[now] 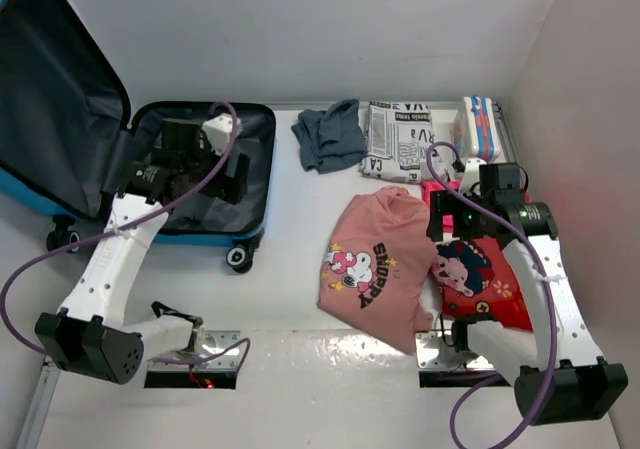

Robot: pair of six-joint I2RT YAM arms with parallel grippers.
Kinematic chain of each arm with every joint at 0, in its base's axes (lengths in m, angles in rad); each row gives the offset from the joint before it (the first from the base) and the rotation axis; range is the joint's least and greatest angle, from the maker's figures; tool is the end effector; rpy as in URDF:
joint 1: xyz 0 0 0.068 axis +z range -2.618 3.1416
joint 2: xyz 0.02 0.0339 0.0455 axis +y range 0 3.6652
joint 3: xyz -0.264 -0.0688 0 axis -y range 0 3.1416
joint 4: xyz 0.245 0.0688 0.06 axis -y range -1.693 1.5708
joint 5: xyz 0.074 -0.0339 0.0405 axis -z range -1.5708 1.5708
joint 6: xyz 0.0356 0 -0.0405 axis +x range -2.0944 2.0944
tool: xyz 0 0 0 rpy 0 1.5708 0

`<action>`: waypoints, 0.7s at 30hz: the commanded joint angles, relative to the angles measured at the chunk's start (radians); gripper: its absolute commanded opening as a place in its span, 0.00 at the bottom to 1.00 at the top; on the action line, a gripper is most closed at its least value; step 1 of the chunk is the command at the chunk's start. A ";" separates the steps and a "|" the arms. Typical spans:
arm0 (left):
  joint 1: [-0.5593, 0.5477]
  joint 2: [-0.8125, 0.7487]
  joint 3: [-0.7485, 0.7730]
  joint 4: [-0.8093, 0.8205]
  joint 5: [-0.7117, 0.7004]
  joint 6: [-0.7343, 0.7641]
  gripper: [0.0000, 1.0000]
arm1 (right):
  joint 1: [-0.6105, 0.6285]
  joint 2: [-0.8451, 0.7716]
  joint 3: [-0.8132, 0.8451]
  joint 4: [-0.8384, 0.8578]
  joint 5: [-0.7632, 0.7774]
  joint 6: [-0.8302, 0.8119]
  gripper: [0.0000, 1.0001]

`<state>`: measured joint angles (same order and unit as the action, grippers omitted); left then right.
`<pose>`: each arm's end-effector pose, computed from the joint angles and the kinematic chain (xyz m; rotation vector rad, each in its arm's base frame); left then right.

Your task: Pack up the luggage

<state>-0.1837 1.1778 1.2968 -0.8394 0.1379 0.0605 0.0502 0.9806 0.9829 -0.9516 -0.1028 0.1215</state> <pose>0.2323 -0.0481 0.3740 0.3503 2.2659 -0.2218 0.1812 0.0128 0.3044 0.0483 2.5238 0.1989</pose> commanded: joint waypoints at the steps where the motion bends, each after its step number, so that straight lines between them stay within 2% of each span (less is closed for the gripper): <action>1: -0.055 -0.040 -0.001 0.006 0.172 0.047 0.96 | 0.005 -0.023 -0.015 -0.007 0.002 0.015 0.99; 3: -0.086 -0.026 -0.010 0.006 0.277 0.021 1.00 | 0.005 -0.029 -0.027 -0.013 -0.006 0.039 0.97; 7: -0.212 0.019 -0.076 0.063 0.350 -0.106 1.00 | 0.007 -0.049 -0.067 -0.044 -0.044 0.061 0.91; 11: -0.353 0.039 -0.128 0.112 0.292 -0.211 1.00 | 0.005 -0.056 -0.092 -0.053 -0.066 0.113 0.80; 12: -0.384 0.069 -0.128 0.112 0.275 -0.235 1.00 | 0.007 -0.054 -0.099 -0.053 -0.077 0.130 0.75; 13: -0.413 0.083 -0.128 0.121 0.238 -0.249 1.00 | 0.008 -0.053 -0.104 -0.049 -0.089 0.138 0.65; 15: -0.493 0.117 -0.114 0.132 0.184 -0.284 1.00 | 0.011 -0.043 -0.111 -0.042 -0.089 0.165 0.54; 16: -0.516 0.162 -0.090 0.132 0.163 -0.310 1.00 | 0.014 -0.039 -0.113 -0.038 -0.100 0.176 0.43; 19: -0.597 0.274 -0.044 0.141 0.019 -0.411 1.00 | 0.045 0.006 -0.115 -0.035 -0.117 0.205 0.24; 20: -0.609 0.301 -0.016 0.141 -0.042 -0.444 1.00 | 0.056 0.036 -0.110 -0.032 -0.114 0.219 0.20; 21: -0.618 0.322 -0.016 0.141 -0.043 -0.474 1.00 | 0.085 0.046 -0.109 -0.026 -0.113 0.227 0.17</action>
<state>-0.7719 1.4502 1.2259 -0.7361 0.2256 -0.2726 0.0925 0.9920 0.8711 -0.9989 -0.1936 0.2897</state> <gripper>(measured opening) 0.997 0.188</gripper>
